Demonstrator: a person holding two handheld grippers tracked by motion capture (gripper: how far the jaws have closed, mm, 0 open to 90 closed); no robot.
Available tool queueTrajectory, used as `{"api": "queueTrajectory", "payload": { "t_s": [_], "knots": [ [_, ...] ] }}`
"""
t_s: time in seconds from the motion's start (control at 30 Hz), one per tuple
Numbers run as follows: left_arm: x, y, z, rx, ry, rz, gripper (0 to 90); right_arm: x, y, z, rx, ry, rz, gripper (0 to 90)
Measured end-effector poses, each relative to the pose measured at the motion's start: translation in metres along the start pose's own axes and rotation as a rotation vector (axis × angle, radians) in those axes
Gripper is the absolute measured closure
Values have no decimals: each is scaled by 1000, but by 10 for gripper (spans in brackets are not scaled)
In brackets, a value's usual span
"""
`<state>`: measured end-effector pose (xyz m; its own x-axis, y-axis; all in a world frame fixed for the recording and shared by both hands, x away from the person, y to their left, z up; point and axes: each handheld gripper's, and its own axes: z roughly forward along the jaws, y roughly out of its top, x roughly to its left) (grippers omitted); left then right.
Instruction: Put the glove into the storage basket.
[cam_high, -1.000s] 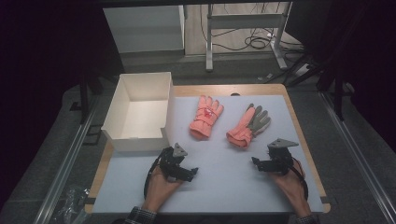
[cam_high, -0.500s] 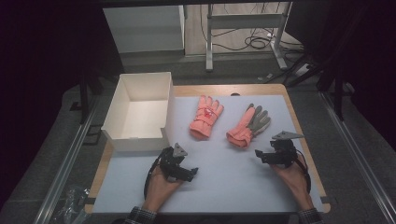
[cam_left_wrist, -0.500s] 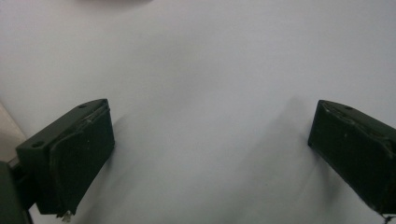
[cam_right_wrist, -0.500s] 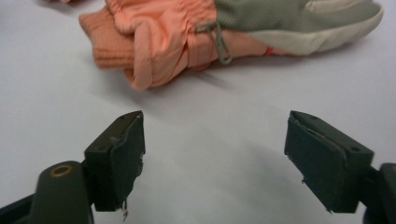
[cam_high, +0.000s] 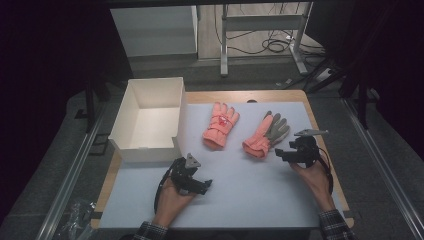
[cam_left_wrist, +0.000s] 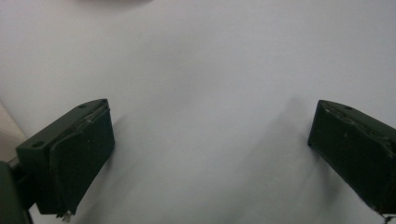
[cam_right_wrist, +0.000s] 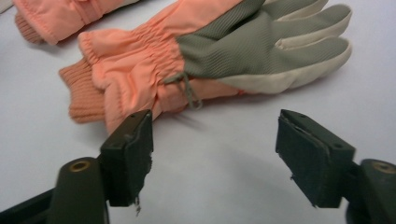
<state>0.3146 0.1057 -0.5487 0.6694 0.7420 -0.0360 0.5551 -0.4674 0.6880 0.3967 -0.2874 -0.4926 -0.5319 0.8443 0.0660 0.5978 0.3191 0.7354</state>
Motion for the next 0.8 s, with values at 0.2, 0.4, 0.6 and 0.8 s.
{"api": "queueTrajectory", "payload": {
  "t_s": [0.2,0.4,0.6,0.8],
  "knots": [
    [0,0,0,1,0,1,3,-4,19,5,-24,-2,-9,373],
    [0,0,0,0,0,1,3,-6,38,16,-26,-12,-21,421],
    [0,0,0,-1,0,-1,3,-8,53,32,-29,-35,-22,425],
    [0,0,0,-4,0,-3,4,-14,55,53,6,-65,-10,408]
  ]
}}
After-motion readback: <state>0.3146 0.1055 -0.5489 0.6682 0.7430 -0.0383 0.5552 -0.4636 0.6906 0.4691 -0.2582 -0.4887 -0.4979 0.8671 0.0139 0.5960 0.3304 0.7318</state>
